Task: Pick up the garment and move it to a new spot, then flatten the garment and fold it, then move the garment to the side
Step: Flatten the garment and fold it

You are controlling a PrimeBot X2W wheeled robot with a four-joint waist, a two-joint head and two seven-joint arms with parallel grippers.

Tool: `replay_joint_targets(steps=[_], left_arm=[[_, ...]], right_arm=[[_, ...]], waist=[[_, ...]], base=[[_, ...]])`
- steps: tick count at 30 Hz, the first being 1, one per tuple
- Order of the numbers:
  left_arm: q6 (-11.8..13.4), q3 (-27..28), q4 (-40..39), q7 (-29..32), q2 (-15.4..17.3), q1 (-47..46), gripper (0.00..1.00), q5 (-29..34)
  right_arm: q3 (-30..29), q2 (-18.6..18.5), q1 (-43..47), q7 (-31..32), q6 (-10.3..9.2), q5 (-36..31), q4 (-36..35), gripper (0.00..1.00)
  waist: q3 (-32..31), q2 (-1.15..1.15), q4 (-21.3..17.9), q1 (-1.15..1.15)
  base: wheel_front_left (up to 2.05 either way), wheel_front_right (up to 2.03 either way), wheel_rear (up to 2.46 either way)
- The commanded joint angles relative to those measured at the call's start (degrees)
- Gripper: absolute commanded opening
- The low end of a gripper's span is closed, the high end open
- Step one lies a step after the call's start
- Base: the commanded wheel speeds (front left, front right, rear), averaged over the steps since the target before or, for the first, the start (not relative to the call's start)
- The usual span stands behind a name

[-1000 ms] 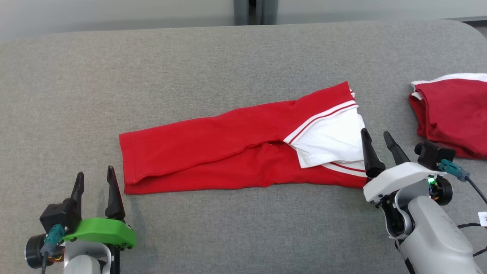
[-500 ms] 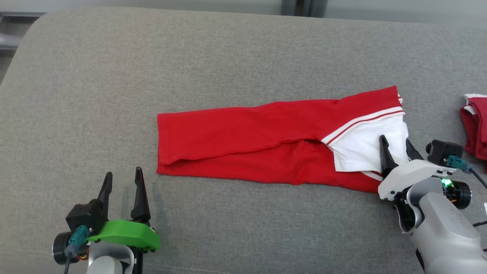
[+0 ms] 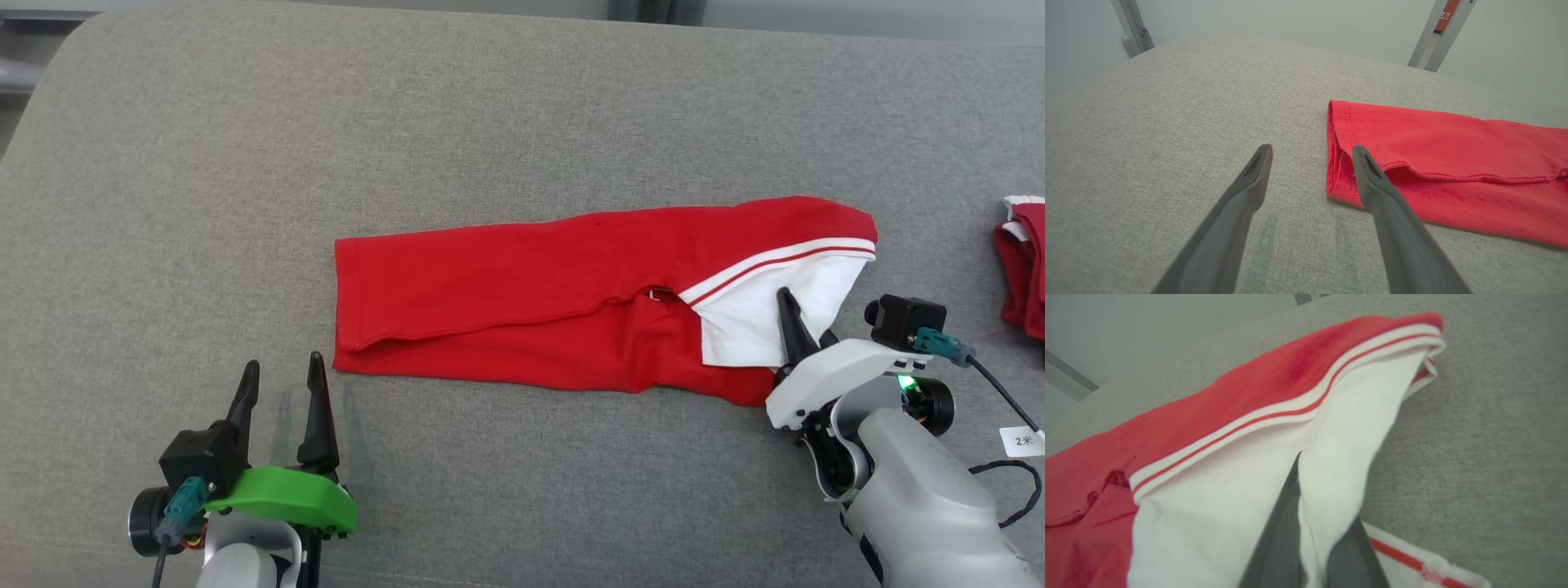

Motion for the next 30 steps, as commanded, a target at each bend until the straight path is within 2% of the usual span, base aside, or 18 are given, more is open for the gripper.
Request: replay_joint_targets(steps=[1,11,17,23,30], left_arm=[[-0.31,-0.38,0.05,0.06,0.16,-0.67,1.0,0.11],[-0.3,-2.76,0.94,0.06,0.18,0.88,1.0,-0.45],[-0.47,-3.5,1.68,0.06,0.18,1.2,1.0,-0.93],[-0.87,-3.29,2.78,0.06,0.17,1.92,1.0,-0.91],[-0.47,-5.29,2.81,0.06,0.17,2.41,1.0,-2.13]], right_arm=[[-0.17,-0.4,1.66,0.31,0.02,0.5,-0.43,0.0],[-5.91,-2.79,4.77,0.13,0.01,-1.64,-6.63,0.0],[-2.49,-2.41,3.84,0.12,0.01,-2.76,-11.71,0.0],[5.95,-0.68,1.58,0.79,0.01,0.41,-16.29,0.0],[15.36,0.88,-1.02,4.13,0.01,4.14,-17.33,0.0]], waist=[[-1.17,0.0,-1.4,0.0],[-5.28,0.0,-7.25,0.0],[-5.8,0.0,-8.06,0.0],[-6.46,0.0,-5.12,0.0],[-6.46,0.0,3.52,0.0]], base=[[0.0,0.0,0.0],[0.0,0.0,0.0],[0.0,0.0,0.0],[0.0,0.0,0.0],[0.0,0.0,0.0]])
